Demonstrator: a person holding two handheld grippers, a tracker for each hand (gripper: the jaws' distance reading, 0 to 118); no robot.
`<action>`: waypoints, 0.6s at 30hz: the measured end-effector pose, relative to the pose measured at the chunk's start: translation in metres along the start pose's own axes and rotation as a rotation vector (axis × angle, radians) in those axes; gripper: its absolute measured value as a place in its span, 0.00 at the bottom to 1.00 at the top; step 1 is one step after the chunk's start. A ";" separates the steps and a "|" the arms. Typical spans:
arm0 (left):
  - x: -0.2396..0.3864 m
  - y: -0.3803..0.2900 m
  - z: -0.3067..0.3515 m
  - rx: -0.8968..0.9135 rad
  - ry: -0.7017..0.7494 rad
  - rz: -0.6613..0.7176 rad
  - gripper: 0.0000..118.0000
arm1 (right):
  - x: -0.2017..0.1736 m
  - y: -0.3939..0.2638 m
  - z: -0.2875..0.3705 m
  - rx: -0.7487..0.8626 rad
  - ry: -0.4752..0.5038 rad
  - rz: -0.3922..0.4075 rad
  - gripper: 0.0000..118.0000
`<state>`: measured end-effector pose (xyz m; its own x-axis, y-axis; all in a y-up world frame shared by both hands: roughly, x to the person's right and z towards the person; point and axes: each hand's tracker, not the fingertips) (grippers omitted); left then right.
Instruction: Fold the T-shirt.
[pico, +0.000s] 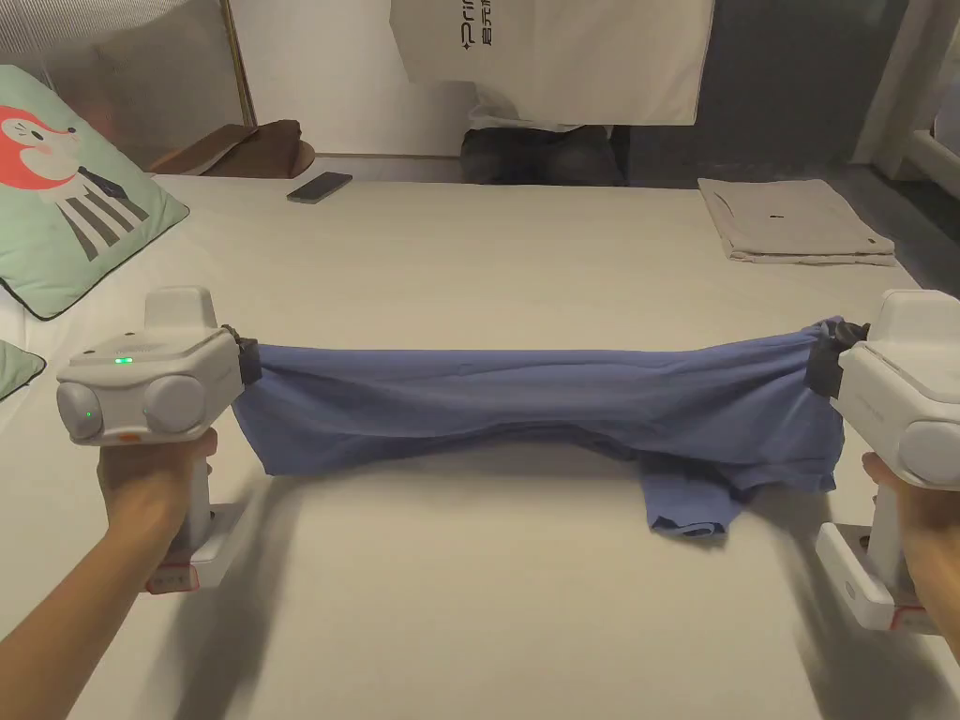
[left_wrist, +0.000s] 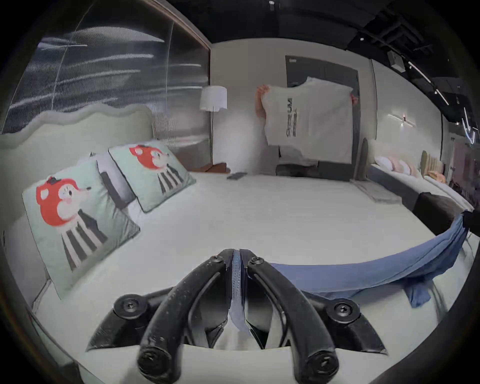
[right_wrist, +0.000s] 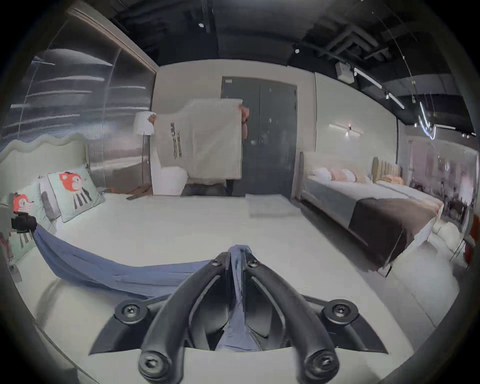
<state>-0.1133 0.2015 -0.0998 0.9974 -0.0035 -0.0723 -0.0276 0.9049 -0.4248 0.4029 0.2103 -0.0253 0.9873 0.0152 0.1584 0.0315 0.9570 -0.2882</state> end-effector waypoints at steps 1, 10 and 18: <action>-0.002 -0.011 0.004 -0.013 -0.004 -0.004 0.02 | 0.002 -0.011 0.007 -0.010 0.010 -0.008 0.05; -0.028 -0.099 0.081 -0.127 -0.024 0.034 0.02 | 0.020 -0.088 0.102 -0.121 0.045 -0.054 0.05; -0.054 -0.167 0.172 -0.174 -0.026 0.103 0.02 | 0.035 -0.142 0.196 -0.197 0.058 -0.115 0.05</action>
<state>-0.1515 0.1236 0.1301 0.9900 0.0985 -0.1013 -0.1387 0.8126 -0.5660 0.4025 0.1314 0.2068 0.9826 -0.1129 0.1477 0.1686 0.8762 -0.4515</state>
